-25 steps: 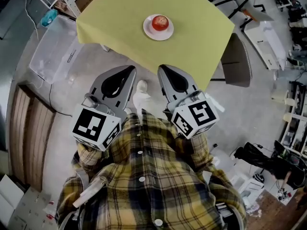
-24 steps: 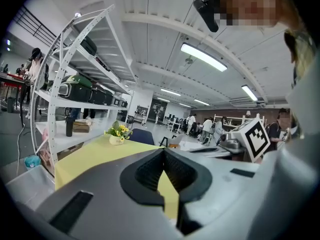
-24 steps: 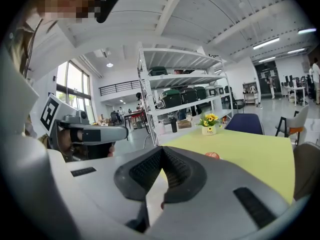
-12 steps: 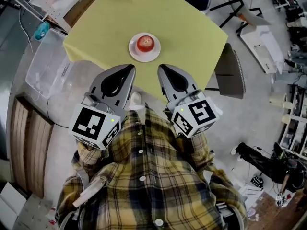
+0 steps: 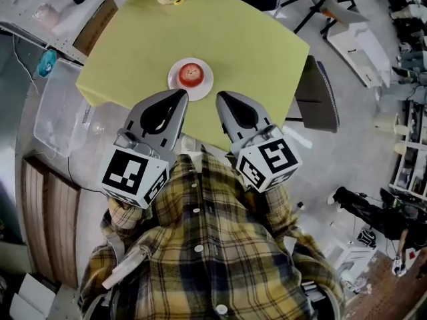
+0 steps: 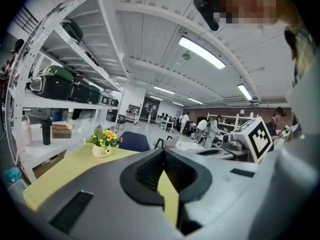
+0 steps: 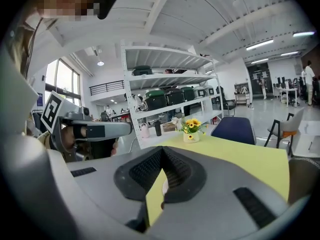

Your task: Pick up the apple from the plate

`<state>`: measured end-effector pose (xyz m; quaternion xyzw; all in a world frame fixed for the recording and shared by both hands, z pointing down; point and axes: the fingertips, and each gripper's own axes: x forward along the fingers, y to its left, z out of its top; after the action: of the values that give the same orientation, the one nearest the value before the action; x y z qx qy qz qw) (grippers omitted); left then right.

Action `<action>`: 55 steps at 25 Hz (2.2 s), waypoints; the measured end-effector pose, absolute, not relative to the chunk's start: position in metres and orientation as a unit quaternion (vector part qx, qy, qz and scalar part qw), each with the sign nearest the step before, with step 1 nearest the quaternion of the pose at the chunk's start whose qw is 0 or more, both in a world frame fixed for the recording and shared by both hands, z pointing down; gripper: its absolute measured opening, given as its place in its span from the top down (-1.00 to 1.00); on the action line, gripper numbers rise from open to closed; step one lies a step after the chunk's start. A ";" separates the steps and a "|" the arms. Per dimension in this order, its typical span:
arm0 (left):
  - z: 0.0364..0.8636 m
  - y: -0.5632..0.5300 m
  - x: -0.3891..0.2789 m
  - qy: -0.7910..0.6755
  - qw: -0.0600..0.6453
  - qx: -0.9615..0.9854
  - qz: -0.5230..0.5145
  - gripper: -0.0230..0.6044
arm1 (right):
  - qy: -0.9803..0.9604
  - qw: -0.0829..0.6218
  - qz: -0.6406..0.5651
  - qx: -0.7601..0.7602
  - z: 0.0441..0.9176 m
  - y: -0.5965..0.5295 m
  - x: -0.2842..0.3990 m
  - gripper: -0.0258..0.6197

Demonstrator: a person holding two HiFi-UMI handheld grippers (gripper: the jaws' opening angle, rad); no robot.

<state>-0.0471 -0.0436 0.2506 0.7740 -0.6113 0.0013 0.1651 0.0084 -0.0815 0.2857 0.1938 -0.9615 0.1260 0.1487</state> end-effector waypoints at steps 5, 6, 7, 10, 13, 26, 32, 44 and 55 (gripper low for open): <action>0.250 -0.079 -0.071 -0.574 0.165 0.802 0.014 0.91 | -0.952 0.144 0.134 0.234 0.284 -0.111 -0.018 0.93; 0.252 -0.086 -0.077 -0.565 0.166 0.808 0.017 0.91 | -0.950 0.144 0.136 0.242 0.285 -0.116 -0.024 0.94; 0.254 -0.093 -0.082 -0.555 0.168 0.815 0.021 0.91 | -0.947 0.144 0.138 0.252 0.286 -0.122 -0.030 0.93; 0.260 -0.110 -0.093 -0.519 0.174 0.836 0.032 0.91 | -0.936 0.141 0.148 0.287 0.287 -0.140 -0.041 0.93; 0.265 -0.126 -0.102 -0.480 0.183 0.857 0.040 0.91 | -0.922 0.136 0.158 0.326 0.289 -0.160 -0.050 0.93; 0.296 -0.166 -0.122 -0.347 0.198 0.913 0.089 0.91 | -0.855 0.128 0.194 0.464 0.314 -0.188 -0.054 0.94; 0.314 -0.170 -0.115 -0.331 0.212 0.915 0.092 0.91 | -0.841 0.143 0.207 0.479 0.336 -0.180 -0.045 0.93; 0.341 -0.175 -0.115 -0.369 0.234 0.894 0.103 0.91 | -0.855 0.191 0.226 0.426 0.380 -0.178 -0.048 0.93; 0.360 -0.172 -0.129 -0.395 0.257 0.876 0.106 0.91 | -0.865 0.219 0.244 0.380 0.418 -0.173 -0.059 0.93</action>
<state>-0.1291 -0.1715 0.3599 0.8758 -0.3948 0.1064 0.2567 -0.0589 -0.1728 0.4179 0.3796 -0.8653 0.2436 0.2186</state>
